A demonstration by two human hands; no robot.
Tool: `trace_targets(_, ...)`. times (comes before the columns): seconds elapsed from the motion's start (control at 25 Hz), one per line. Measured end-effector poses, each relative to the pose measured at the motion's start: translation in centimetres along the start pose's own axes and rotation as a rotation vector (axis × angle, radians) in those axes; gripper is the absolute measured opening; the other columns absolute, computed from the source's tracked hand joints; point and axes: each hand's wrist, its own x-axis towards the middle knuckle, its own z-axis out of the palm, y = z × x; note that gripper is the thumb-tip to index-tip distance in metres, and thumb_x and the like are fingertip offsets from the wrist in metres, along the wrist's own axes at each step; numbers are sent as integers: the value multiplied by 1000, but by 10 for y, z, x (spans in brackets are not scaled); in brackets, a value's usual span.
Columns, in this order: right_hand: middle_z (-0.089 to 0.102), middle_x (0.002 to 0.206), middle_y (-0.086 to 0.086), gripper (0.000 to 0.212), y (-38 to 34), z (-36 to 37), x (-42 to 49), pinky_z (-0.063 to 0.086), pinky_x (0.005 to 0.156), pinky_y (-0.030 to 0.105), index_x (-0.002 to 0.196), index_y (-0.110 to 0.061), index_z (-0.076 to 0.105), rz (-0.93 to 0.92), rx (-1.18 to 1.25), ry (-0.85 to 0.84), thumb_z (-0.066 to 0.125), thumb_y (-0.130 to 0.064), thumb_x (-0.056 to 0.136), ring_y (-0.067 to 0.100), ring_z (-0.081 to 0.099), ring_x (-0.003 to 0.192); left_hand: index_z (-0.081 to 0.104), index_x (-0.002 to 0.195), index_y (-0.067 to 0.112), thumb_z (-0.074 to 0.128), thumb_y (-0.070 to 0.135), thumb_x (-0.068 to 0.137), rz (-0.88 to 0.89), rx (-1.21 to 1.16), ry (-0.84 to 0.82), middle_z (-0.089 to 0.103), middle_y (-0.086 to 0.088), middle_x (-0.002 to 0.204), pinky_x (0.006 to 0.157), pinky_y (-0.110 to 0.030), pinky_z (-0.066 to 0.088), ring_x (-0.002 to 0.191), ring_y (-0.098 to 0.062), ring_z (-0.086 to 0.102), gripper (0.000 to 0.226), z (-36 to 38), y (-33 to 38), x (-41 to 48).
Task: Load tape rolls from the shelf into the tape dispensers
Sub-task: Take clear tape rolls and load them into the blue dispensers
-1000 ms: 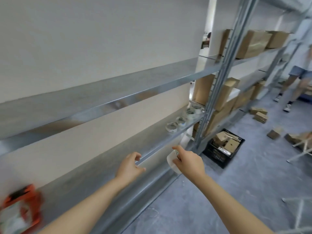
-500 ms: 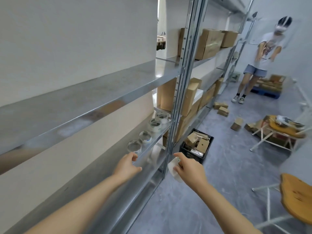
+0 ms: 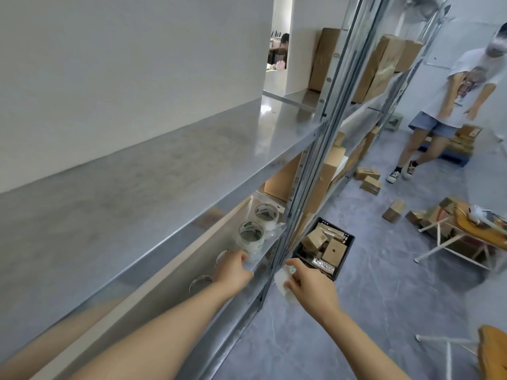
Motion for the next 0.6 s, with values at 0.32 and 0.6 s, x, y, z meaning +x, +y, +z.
trace_targets(0.32,72,98,-8,40,34,2,85,54,62,33,128,-34,43,-108,48,-59,55,-33,90,12,66,80,53,126,19,55,22,86,53,393,91,51,-4,134,101,-38,40,123,-29,46,40,21,17,68)
trace_targets(0.6,70,92,-12,38,81,-11,134,50,63,28,126,-39,43,-188,123,-117,54,-36,90,10,63,80,64,109,17,53,17,89,-47,703,-15,63,-5,119,105,-40,29,120,-30,46,23,49,39,119)
